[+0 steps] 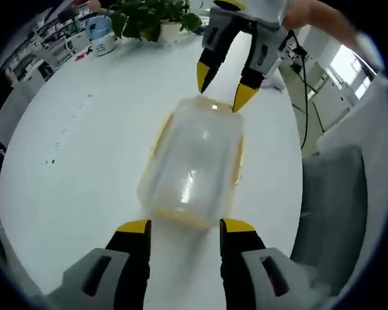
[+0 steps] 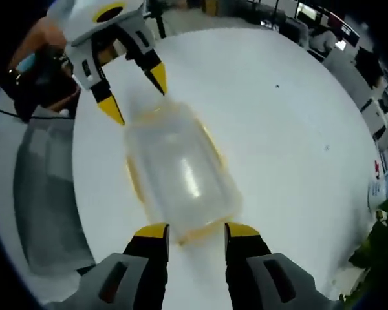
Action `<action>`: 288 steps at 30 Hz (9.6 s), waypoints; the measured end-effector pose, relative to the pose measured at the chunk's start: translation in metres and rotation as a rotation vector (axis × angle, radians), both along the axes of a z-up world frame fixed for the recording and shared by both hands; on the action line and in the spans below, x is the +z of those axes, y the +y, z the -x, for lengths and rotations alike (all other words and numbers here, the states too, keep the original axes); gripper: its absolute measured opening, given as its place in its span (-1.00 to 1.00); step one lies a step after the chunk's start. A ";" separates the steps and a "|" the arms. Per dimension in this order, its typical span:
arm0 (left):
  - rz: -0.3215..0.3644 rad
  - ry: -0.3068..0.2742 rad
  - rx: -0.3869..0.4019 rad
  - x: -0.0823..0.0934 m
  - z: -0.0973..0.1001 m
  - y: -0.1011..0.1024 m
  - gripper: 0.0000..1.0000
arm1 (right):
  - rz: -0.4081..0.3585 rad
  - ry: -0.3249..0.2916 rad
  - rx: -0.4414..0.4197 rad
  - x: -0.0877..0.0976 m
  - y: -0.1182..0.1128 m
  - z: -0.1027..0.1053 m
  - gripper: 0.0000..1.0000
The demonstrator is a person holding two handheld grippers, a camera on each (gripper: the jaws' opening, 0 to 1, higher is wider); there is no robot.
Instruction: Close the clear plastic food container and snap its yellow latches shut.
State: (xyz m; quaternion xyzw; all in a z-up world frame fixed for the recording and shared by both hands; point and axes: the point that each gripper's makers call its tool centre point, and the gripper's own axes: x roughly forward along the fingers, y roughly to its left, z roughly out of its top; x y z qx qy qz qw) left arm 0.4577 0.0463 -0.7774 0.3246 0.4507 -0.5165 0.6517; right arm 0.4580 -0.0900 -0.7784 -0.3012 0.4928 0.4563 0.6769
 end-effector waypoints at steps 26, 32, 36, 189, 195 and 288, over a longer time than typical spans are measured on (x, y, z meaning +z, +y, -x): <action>0.048 -0.061 -0.121 -0.002 -0.006 -0.028 -0.19 | -0.009 -0.033 0.114 -0.003 0.029 -0.004 -0.37; 0.066 -0.080 -0.125 0.000 -0.010 -0.035 -0.20 | -0.029 -0.044 0.125 -0.001 0.035 -0.007 -0.37; 0.072 -0.086 -0.127 0.000 -0.010 -0.038 -0.20 | -0.036 -0.051 0.140 -0.001 0.039 -0.008 -0.37; 0.103 -0.275 -0.086 -0.013 0.027 -0.076 -0.15 | -0.140 0.123 0.233 -0.017 0.076 -0.041 -0.38; 0.073 -0.327 -0.101 -0.017 0.028 -0.076 -0.16 | -0.102 0.148 0.277 -0.019 0.077 -0.040 -0.39; 0.032 -0.271 -0.163 -0.004 0.011 -0.051 0.52 | -0.040 0.003 0.280 -0.006 0.032 -0.004 0.43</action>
